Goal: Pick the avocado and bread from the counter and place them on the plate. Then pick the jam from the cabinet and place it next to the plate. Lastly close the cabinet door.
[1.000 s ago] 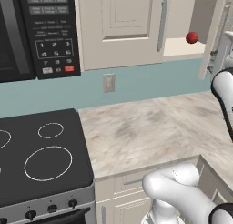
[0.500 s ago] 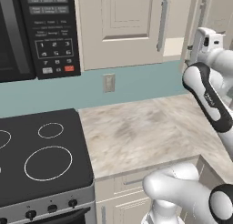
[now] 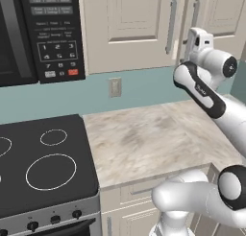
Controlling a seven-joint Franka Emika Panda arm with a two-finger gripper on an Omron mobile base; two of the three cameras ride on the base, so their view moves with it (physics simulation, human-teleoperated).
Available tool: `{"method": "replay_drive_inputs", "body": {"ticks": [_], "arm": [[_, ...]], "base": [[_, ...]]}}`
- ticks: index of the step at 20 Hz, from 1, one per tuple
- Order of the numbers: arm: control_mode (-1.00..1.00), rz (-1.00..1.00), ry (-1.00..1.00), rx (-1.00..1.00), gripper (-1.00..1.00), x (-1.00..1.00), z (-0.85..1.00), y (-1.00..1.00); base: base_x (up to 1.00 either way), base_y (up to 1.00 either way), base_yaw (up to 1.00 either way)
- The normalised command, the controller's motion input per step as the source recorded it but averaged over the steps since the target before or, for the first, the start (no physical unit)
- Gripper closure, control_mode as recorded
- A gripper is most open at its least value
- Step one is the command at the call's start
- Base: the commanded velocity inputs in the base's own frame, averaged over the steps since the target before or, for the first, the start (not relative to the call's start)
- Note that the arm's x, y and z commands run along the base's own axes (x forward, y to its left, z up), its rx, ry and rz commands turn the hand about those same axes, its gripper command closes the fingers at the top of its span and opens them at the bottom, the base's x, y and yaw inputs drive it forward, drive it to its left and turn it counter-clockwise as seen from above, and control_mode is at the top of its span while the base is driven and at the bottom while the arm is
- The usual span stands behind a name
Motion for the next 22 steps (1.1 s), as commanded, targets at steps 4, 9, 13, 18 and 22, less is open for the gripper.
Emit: {"method": "replay_drive_inputs", "body": {"ticks": [4,9,13,18,22], "arm": [[-1.0,0.0,0.0,0.0,-1.0,0.65,0.01,0.0],[-1.0,0.0,0.0,0.0,-1.0,0.67,0.05,0.0],[-1.0,0.0,0.0,0.0,-1.0,0.69,0.05,0.0],[-1.0,0.0,0.0,0.0,-1.0,0.63,0.01,0.0],[-1.0,0.0,0.01,0.0,-1.0,0.18,0.03,0.02]], "base": [[0.0,0.0,0.0],[0.0,0.0,0.0],[0.0,0.0,0.0],[0.0,0.0,0.0],[0.0,0.0,0.0]]}}
